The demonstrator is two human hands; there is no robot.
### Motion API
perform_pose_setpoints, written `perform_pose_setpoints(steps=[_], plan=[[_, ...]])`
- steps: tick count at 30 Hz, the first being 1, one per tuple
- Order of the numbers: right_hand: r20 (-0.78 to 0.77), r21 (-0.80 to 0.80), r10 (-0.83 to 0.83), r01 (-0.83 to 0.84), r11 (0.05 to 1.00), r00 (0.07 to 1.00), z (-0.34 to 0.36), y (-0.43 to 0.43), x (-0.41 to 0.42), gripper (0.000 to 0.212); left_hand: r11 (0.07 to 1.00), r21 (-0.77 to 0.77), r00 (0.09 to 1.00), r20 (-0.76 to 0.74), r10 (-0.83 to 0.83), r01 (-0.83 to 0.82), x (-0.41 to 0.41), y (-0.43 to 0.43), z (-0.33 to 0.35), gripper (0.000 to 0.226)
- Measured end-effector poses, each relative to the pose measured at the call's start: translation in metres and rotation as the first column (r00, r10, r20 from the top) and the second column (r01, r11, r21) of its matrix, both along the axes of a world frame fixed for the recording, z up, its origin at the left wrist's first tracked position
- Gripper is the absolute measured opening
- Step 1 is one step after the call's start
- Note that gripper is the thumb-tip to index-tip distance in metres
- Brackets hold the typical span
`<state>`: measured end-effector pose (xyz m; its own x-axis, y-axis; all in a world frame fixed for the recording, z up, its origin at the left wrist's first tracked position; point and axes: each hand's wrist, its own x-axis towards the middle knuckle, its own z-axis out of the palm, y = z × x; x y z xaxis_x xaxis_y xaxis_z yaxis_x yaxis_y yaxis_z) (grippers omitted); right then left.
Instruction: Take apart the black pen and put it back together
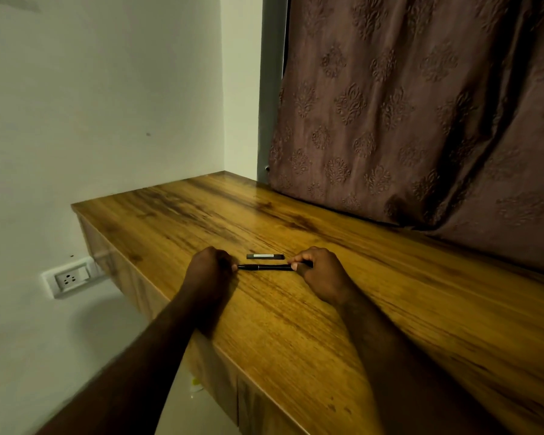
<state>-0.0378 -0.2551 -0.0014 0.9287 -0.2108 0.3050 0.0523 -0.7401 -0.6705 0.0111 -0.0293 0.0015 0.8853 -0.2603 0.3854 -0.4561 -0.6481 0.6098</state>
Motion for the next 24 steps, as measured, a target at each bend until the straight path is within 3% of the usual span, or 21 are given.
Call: perform_pose_setpoints(steps=[6,10,17,21,24], plan=[[-0.021,0.005,0.005,-0.005,1.000,1.000,0.000,0.000,-0.002,0.016,0.993,-0.008,0.983,-0.141,0.115,-0.117,0.003,-0.008,0.004,0.012],[-0.002,0.147,0.020,-0.019,0.989,1.000,0.002,0.002,-0.005,0.020,0.993,-0.030,0.974,-0.199,0.109,-0.118,0.003,-0.008,0.006,0.019],[0.022,0.197,-0.020,0.015,0.980,1.000,0.003,0.003,-0.008,0.014,0.974,-0.199,0.972,-0.226,0.062,-0.108,0.002,-0.004,0.010,0.016],[0.018,0.138,-0.073,0.070,0.988,0.997,0.008,0.009,-0.017,0.028,0.966,-0.228,0.961,-0.273,0.053,-0.118,-0.004,-0.001,0.015,0.015],[0.012,0.186,-0.108,0.104,0.977,0.994,0.008,0.011,-0.024,0.033,0.960,-0.264,0.959,-0.283,0.018,-0.096,-0.009,0.001,0.012,0.016]])
